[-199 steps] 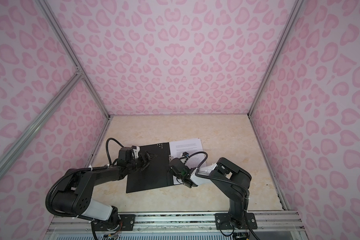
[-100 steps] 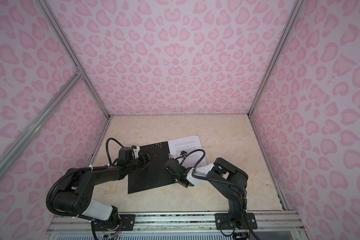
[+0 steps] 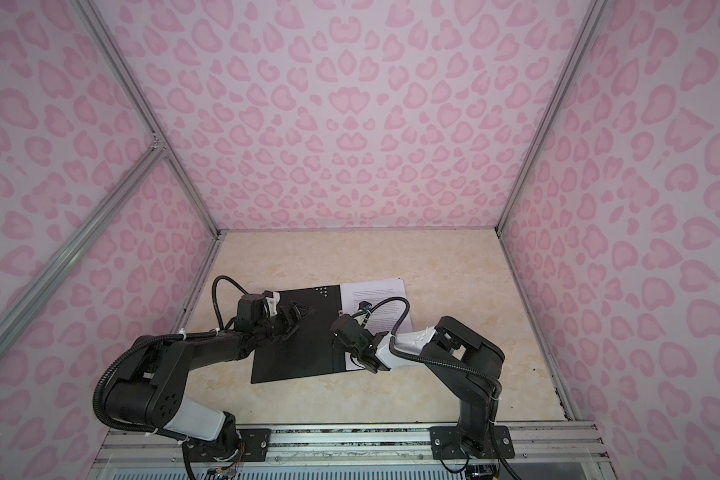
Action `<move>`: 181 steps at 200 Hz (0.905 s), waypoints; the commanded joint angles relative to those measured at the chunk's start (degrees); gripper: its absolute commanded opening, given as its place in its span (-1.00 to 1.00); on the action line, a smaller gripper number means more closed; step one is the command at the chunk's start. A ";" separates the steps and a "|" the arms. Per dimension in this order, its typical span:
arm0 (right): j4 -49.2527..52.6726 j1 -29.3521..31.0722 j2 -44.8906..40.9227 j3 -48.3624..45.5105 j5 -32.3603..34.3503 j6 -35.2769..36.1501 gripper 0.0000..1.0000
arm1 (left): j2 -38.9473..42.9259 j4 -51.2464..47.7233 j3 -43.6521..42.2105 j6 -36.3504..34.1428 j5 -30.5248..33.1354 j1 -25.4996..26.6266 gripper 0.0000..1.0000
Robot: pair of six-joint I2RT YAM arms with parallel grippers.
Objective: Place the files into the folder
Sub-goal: 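Release the folder with the left gripper while the right gripper withdraws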
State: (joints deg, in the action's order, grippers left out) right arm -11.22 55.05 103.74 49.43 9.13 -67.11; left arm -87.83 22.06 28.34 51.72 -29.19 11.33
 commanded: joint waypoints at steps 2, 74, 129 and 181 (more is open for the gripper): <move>7.76 -0.46 -0.65 -0.50 1.24 2.53 -0.85 | -0.17 -9.48 0.44 -2.24 2.85 0.40 0.89; 11.56 -1.59 -10.80 -1.51 2.28 15.63 0.23 | 20.81 -7.68 1.09 -10.68 -2.30 7.12 0.92; 24.60 -7.17 -17.72 3.39 3.89 31.85 0.96 | 44.73 -45.81 -1.74 -8.43 33.55 1.46 0.94; 31.32 -12.71 -13.48 5.74 -0.40 35.56 0.97 | 41.55 -42.56 -7.71 -8.97 27.00 -6.62 0.95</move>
State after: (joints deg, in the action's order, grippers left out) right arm 15.66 44.58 89.36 56.75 11.73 -35.46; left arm -43.16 -20.25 21.52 43.55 -1.10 6.94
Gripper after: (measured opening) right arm 0.982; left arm 0.972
